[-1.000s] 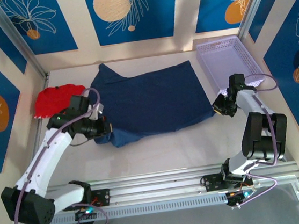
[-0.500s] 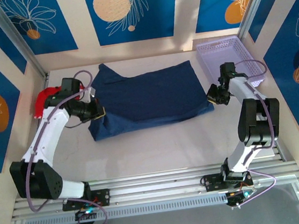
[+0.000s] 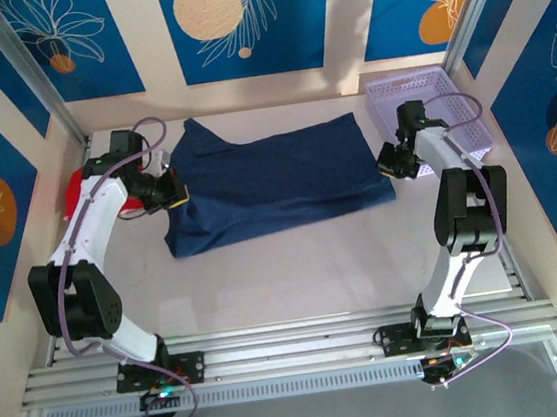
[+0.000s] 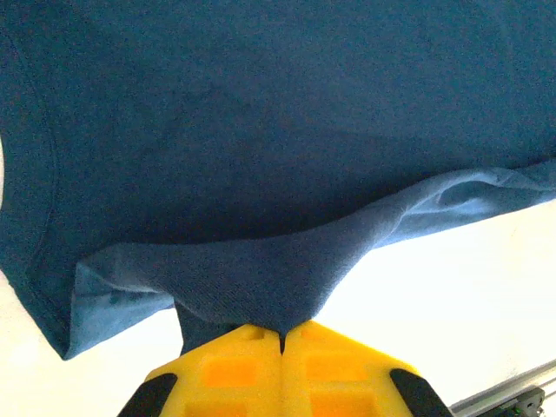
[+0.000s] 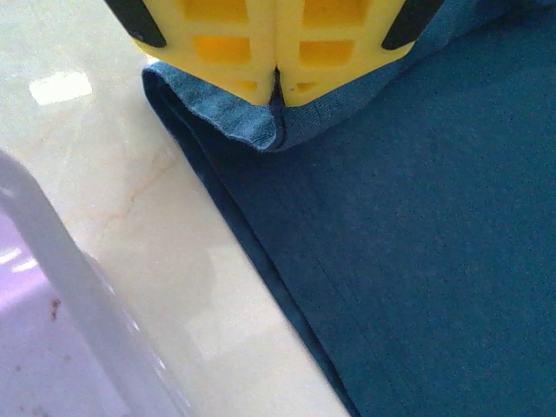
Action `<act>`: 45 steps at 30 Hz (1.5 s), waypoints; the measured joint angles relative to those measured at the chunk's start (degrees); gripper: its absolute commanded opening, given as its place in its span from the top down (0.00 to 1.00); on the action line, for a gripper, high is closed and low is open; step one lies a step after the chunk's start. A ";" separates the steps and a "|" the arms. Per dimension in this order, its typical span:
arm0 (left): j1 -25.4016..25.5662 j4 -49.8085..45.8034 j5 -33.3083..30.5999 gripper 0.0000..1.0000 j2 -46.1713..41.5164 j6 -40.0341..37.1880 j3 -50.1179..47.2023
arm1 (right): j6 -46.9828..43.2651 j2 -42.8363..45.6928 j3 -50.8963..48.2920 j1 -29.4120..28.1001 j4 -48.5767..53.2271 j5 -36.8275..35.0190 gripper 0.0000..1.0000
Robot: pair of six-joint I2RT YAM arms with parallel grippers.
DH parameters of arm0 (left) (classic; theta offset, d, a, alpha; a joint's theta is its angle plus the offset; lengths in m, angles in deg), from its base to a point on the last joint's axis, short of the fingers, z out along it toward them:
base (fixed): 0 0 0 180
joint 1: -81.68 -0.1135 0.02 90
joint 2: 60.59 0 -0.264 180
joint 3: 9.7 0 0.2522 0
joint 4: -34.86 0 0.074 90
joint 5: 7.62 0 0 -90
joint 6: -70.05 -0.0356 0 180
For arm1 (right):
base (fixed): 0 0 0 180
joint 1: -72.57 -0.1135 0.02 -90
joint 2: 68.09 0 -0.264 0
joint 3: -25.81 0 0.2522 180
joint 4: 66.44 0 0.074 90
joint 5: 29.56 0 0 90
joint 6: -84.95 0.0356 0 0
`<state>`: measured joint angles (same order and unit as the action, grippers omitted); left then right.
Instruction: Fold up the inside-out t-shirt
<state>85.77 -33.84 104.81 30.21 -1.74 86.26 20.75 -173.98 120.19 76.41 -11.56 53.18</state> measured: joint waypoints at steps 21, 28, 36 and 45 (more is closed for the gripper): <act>-2.34 1.66 -1.51 1.00 2.67 -0.79 -0.02 | -1.03 -8.39 10.64 -2.21 2.75 -3.10 1.00; -2.38 2.67 -1.75 1.00 5.44 -0.74 -0.02 | -1.29 -11.45 14.23 -3.10 3.48 -3.30 1.00; -2.49 3.26 -1.92 1.00 6.40 -0.74 -0.02 | -1.86 -14.25 18.05 -3.74 4.52 -3.69 1.00; -2.73 4.76 -1.99 1.00 8.90 0.37 1.09 | -2.10 -18.23 23.34 -3.89 5.81 -4.83 0.94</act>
<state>83.04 -29.08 102.82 39.11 -1.36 87.35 18.65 -192.21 143.53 72.52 -5.75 48.34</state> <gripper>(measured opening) 0.036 0.057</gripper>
